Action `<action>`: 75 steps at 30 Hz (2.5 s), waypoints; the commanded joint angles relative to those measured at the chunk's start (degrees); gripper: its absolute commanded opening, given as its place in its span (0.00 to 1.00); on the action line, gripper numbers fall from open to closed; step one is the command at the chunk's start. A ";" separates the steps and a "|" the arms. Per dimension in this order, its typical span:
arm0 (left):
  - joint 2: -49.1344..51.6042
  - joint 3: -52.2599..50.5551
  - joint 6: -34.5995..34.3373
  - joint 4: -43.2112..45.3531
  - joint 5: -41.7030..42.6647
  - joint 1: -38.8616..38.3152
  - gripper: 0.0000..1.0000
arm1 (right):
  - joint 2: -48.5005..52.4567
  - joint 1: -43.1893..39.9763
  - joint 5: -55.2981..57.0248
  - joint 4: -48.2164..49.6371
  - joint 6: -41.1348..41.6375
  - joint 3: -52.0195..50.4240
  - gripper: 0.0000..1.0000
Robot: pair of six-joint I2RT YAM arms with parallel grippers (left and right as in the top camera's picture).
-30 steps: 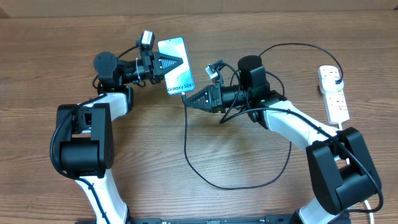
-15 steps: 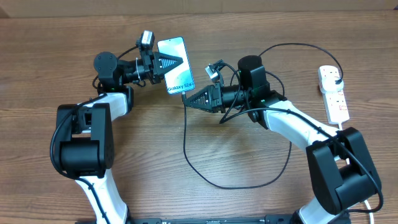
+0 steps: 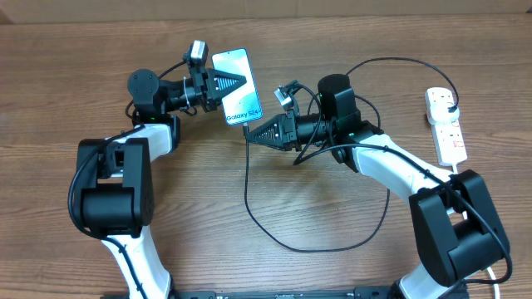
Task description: Plug charger to phone and switch on socket
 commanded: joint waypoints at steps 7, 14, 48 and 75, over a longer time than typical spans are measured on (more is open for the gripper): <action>-0.50 1.29 -0.28 0.61 -1.09 -0.33 0.04 | 0.33 -0.42 -0.04 0.20 -0.26 0.02 0.04; -0.50 1.29 -0.31 0.61 -0.81 -0.33 0.04 | 0.33 -0.42 -0.02 0.17 -0.22 0.02 0.04; -0.50 1.29 1.05 0.66 2.14 -1.01 0.05 | 0.33 -0.44 1.27 3.63 3.87 0.02 0.04; -0.50 1.29 6.29 0.61 1.29 11.65 0.04 | 0.33 10.47 42.45 -15.02 -18.53 0.20 0.65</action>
